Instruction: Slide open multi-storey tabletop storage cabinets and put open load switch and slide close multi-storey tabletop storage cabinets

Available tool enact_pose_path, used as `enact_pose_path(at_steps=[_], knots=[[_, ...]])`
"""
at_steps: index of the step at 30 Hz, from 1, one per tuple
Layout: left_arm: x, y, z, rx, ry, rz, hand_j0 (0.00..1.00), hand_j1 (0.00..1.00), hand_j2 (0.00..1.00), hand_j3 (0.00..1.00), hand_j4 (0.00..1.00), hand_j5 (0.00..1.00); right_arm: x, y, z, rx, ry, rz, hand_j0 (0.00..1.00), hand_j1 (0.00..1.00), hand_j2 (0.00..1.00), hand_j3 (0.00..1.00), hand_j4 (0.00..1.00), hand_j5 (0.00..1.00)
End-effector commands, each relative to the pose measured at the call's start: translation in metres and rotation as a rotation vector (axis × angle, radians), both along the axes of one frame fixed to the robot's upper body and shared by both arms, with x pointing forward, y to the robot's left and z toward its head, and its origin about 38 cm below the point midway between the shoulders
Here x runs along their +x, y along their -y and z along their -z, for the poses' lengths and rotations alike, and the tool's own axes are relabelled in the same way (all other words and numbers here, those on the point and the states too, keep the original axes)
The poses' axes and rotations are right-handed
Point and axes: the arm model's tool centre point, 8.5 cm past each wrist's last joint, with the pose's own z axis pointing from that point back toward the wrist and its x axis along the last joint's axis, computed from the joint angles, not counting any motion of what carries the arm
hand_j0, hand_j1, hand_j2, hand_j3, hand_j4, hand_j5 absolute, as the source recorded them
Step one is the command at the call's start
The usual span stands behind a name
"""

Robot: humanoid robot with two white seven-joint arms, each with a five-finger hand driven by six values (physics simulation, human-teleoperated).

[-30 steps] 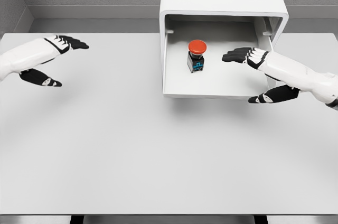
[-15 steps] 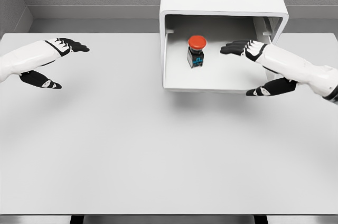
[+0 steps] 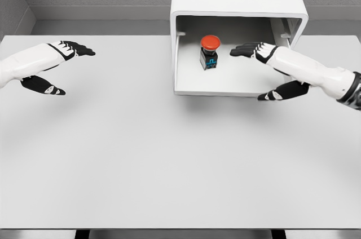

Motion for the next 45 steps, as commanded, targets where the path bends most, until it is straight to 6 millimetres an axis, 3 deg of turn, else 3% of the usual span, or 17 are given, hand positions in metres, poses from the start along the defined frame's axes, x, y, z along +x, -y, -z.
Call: enact_pose_path(at_steps=[1,28,45], knots=[[0.000,-0.001,-0.001,-0.006,0.000,-0.003,1.00,1.00,1.00,1.00,1.00,1.00,0.003,-0.001,0.009,0.003,-0.031,0.002,1.00,1.00,1.00,1.00,1.00,1.00],[0.000,-0.001,-0.001,-0.006,-0.001,-0.004,1.00,1.00,1.00,1.00,1.00,1.00,0.039,-0.001,0.009,0.016,-0.049,0.047,1.00,1.00,1.00,1.00,1.00,1.00],[0.000,-0.002,-0.001,-0.005,-0.004,-0.005,1.00,1.00,1.00,1.00,1.00,1.00,0.041,-0.005,0.007,0.028,-0.047,0.040,1.00,1.00,1.00,1.00,1.00,1.00]])
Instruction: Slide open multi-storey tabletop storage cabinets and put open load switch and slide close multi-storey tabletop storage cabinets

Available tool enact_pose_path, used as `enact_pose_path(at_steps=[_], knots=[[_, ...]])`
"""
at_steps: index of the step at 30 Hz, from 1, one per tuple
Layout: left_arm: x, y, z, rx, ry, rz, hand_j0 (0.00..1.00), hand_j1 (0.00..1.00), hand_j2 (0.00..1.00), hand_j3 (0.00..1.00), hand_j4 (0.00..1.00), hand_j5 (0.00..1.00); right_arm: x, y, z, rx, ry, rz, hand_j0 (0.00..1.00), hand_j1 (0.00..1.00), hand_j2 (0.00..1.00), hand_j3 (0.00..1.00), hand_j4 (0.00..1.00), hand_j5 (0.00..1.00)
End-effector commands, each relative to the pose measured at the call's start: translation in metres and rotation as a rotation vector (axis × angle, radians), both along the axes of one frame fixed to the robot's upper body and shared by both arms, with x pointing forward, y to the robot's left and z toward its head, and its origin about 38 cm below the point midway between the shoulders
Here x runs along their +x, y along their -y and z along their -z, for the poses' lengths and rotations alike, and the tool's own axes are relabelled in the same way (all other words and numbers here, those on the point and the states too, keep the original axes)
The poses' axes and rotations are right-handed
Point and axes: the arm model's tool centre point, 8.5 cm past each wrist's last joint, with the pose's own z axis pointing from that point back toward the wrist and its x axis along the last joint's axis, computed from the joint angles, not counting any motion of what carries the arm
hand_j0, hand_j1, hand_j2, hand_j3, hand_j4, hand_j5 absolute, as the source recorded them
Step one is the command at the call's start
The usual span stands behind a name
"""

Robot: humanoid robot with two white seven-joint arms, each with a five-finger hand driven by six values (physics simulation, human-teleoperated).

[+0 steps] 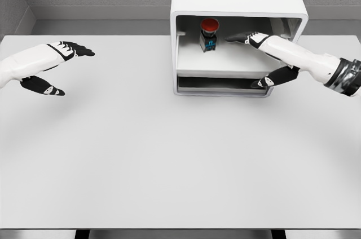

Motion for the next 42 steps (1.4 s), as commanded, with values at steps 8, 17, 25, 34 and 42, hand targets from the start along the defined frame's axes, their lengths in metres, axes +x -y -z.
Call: enact_pose_path(at_steps=[8,17,25,34,42], knots=[[0.000,-0.001,-0.001,0.004,-0.008,-0.001,1.00,1.00,1.00,1.00,1.00,1.00,-0.009,0.001,-0.014,-0.010,0.032,-0.021,1.00,1.00,1.00,1.00,1.00,1.00],[0.000,-0.002,-0.001,0.004,-0.009,-0.002,1.00,1.00,1.00,1.00,1.00,1.00,-0.018,0.019,-0.019,-0.047,0.036,-0.004,1.00,1.00,1.00,1.00,1.00,1.00],[0.000,-0.002,-0.003,0.009,-0.011,-0.002,1.00,1.00,1.00,1.00,1.00,1.00,-0.018,0.012,-0.016,-0.038,0.028,-0.017,1.00,1.00,1.00,1.00,1.00,1.00],[0.000,-0.003,-0.003,0.011,-0.012,-0.004,1.00,1.00,1.00,1.00,1.00,1.00,-0.007,0.006,-0.008,-0.022,0.012,-0.007,1.00,1.00,1.00,1.00,1.00,1.00],[0.001,-0.002,-0.001,0.015,-0.019,0.000,1.00,1.00,1.00,1.00,1.00,1.00,-0.006,-0.003,-0.005,-0.008,0.011,-0.022,1.00,1.00,1.00,1.00,1.00,1.00]])
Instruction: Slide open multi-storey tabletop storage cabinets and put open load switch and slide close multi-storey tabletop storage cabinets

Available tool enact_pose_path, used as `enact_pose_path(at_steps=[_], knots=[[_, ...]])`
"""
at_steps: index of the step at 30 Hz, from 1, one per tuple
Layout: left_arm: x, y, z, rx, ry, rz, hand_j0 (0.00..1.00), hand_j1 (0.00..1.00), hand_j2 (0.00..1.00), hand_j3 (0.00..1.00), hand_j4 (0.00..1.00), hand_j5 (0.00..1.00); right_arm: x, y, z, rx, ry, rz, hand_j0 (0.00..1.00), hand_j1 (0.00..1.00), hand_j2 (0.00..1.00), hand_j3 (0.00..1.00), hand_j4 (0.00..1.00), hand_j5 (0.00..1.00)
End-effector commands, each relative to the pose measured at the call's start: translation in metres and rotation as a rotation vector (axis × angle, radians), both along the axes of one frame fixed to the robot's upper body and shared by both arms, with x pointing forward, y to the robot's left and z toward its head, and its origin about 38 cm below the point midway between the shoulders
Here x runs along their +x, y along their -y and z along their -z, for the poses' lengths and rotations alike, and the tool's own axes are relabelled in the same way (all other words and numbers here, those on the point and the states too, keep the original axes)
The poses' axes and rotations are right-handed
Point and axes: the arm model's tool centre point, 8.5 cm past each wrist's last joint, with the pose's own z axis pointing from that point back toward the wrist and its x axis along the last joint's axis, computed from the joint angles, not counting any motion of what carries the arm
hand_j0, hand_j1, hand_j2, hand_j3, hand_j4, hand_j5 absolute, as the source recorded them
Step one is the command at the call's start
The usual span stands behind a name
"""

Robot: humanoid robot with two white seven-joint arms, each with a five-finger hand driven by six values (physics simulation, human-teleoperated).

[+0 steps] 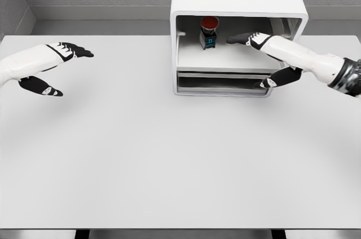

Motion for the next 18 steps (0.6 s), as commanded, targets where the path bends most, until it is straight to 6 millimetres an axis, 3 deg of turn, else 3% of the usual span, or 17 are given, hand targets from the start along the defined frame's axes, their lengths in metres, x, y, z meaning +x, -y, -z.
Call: enact_pose_path(at_steps=[1,18], knots=[[0.000,0.000,0.000,-0.006,-0.003,-0.001,1.00,1.00,1.00,1.00,1.00,1.00,0.001,-0.004,0.002,0.013,-0.007,-0.004,1.00,1.00,1.00,1.00,1.00,1.00],[0.003,-0.009,0.000,0.002,-0.006,-0.029,1.00,1.00,1.00,1.00,1.00,1.00,0.025,-0.004,0.007,0.003,-0.020,0.041,1.00,1.00,1.00,1.00,1.00,1.00]])
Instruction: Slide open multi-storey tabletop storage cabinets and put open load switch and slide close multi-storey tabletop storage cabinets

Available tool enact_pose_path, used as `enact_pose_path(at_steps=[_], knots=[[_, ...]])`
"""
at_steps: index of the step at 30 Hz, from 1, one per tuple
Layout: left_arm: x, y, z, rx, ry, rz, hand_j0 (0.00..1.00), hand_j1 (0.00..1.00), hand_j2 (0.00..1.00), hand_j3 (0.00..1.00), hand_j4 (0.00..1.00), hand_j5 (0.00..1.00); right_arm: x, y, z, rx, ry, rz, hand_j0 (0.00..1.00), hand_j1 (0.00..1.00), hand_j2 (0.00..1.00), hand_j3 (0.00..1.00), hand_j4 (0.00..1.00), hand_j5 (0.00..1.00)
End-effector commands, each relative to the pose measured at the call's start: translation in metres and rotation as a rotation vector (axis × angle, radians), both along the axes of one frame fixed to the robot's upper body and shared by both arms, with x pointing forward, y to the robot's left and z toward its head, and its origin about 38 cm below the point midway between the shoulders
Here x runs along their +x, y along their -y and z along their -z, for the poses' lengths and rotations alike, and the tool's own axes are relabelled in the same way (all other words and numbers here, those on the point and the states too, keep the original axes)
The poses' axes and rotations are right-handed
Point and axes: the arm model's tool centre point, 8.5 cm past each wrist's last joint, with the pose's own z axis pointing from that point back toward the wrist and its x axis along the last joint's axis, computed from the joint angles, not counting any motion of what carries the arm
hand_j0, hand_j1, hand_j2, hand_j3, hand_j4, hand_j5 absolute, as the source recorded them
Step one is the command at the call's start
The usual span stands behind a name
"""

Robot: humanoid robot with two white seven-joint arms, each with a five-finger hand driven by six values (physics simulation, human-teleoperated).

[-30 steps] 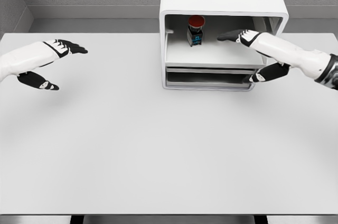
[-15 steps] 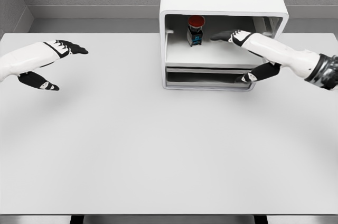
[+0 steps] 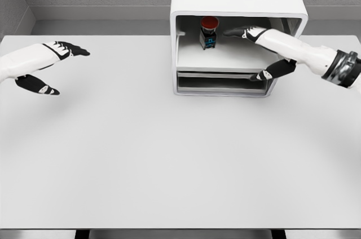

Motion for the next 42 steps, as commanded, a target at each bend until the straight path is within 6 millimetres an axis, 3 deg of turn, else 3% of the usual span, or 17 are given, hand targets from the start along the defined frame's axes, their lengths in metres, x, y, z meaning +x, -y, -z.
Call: enact_pose_path(at_steps=[1,15,19,20,23,30,36,39,42], knots=[[0.000,0.000,0.001,-0.005,-0.005,-0.002,1.00,1.00,1.00,1.00,1.00,1.00,0.005,0.000,0.007,0.022,-0.027,0.024,1.00,1.00,1.00,1.00,1.00,1.00],[0.000,-0.001,0.001,-0.006,-0.006,-0.003,1.00,1.00,1.00,1.00,1.00,1.00,0.018,0.001,0.001,0.035,-0.024,0.049,1.00,1.00,1.00,1.00,1.00,1.00],[0.000,-0.001,0.001,-0.006,-0.006,-0.003,1.00,1.00,1.00,1.00,1.00,1.00,0.019,-0.010,-0.007,0.048,-0.002,0.024,1.00,1.00,1.00,1.00,1.00,1.00],[0.000,-0.001,0.001,-0.006,-0.006,-0.003,1.00,1.00,1.00,1.00,1.00,1.00,0.014,-0.018,-0.013,0.050,0.019,-0.006,1.00,1.00,1.00,1.00,1.00,1.00],[0.000,-0.001,0.001,-0.006,-0.006,-0.003,1.00,1.00,1.00,1.00,1.00,1.00,0.008,-0.017,-0.023,0.044,0.044,-0.022,1.00,1.00,1.00,1.00,1.00,1.00],[0.000,-0.001,0.001,-0.006,-0.006,-0.003,1.00,1.00,1.00,1.00,1.00,1.00,-0.010,0.004,-0.051,0.035,0.085,-0.034,1.00,1.00,1.00,1.00,1.00,1.00],[0.000,0.000,0.001,-0.009,-0.005,-0.002,1.00,1.00,1.00,1.00,1.00,1.00,-0.027,-0.007,-0.047,0.016,0.087,-0.088,1.00,1.00,1.00,1.00,1.00,1.00],[0.000,-0.001,0.001,-0.008,-0.006,-0.004,1.00,1.00,1.00,1.00,1.00,1.00,-0.047,-0.017,-0.045,-0.022,0.091,-0.148,1.00,1.00,1.00,1.00,1.00,1.00],[0.000,0.000,0.001,-0.008,-0.005,-0.001,1.00,1.00,1.00,1.00,1.00,1.00,-0.049,-0.016,-0.044,-0.026,0.088,-0.149,1.00,1.00,1.00,1.00,1.00,1.00]])
